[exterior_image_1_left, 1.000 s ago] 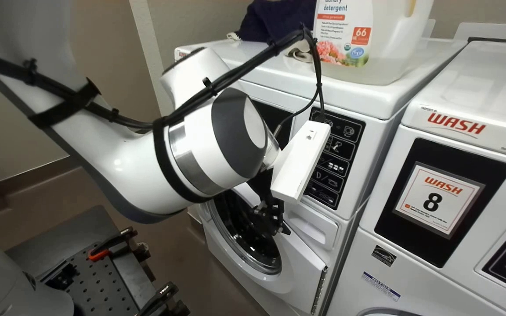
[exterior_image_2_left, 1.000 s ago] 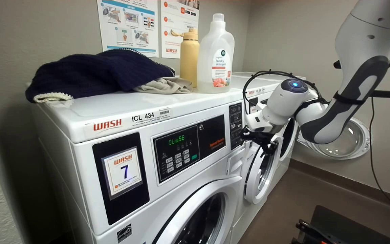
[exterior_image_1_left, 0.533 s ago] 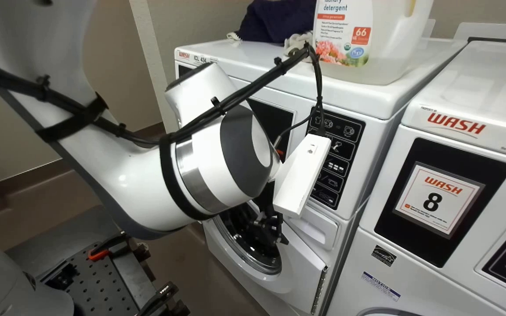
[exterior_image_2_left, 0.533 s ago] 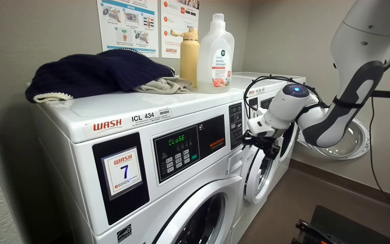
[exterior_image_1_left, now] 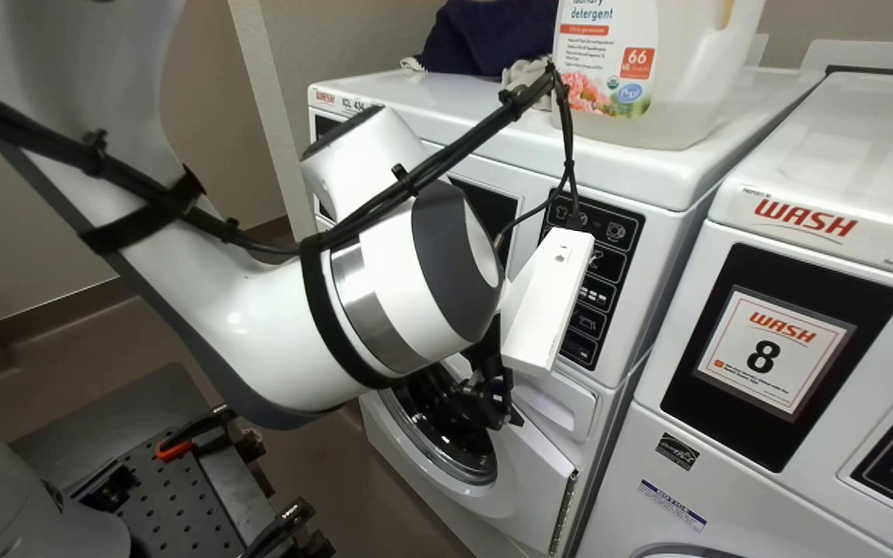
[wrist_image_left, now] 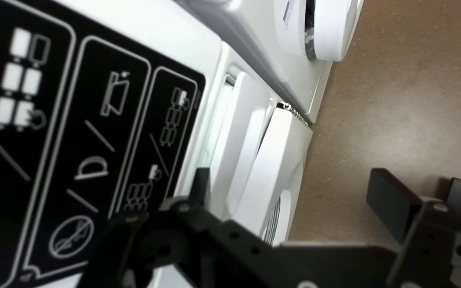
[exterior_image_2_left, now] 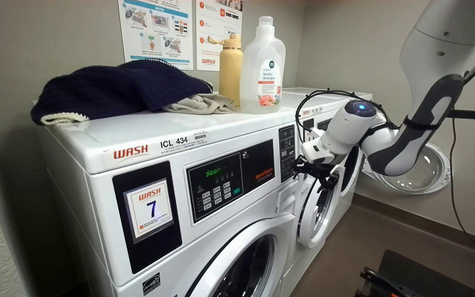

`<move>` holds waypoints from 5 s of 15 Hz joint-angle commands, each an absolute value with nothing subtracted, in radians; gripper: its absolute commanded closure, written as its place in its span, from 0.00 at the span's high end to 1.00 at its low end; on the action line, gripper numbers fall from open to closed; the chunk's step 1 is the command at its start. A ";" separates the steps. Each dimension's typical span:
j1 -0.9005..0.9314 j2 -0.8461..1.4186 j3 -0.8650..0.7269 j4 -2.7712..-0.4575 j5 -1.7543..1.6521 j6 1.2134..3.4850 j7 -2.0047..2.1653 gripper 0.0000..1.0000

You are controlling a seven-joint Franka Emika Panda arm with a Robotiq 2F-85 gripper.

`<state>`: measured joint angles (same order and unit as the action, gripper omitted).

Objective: Open the drawer of the left washing machine

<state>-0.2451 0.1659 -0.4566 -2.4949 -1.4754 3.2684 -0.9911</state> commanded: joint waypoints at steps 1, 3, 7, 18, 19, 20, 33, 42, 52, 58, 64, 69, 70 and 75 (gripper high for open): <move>-0.317 0.203 -0.407 -2.458 -1.497 3.314 -0.990 1.00; -0.341 0.222 -0.390 -2.445 -1.497 3.319 -0.992 1.00; -0.380 0.277 -0.368 -2.401 -1.502 3.356 -1.001 1.00; -0.426 0.411 -0.327 -2.286 -1.540 3.423 -0.990 1.00; -0.430 0.415 -0.327 -2.283 -1.545 3.431 -0.989 1.00; -0.431 0.417 -0.327 -2.282 -1.548 3.435 -0.986 1.00; -0.448 0.453 -0.336 -2.369 -1.550 3.454 -0.913 1.00; -0.438 0.420 -0.342 -2.396 -1.589 3.433 -0.823 1.00; -0.400 0.258 -0.349 -2.523 -1.706 3.403 -0.761 1.00; -0.279 0.218 -0.460 -2.557 -1.932 3.414 -0.542 1.00; -0.043 0.149 -0.681 -2.513 -2.201 3.382 -0.269 1.00; 0.154 0.109 -0.869 -2.434 -2.341 3.346 -0.142 1.00; 0.187 0.105 -0.900 -2.413 -2.358 3.351 -0.129 1.00; 0.345 0.131 -1.053 -2.277 -2.436 3.454 -0.058 1.00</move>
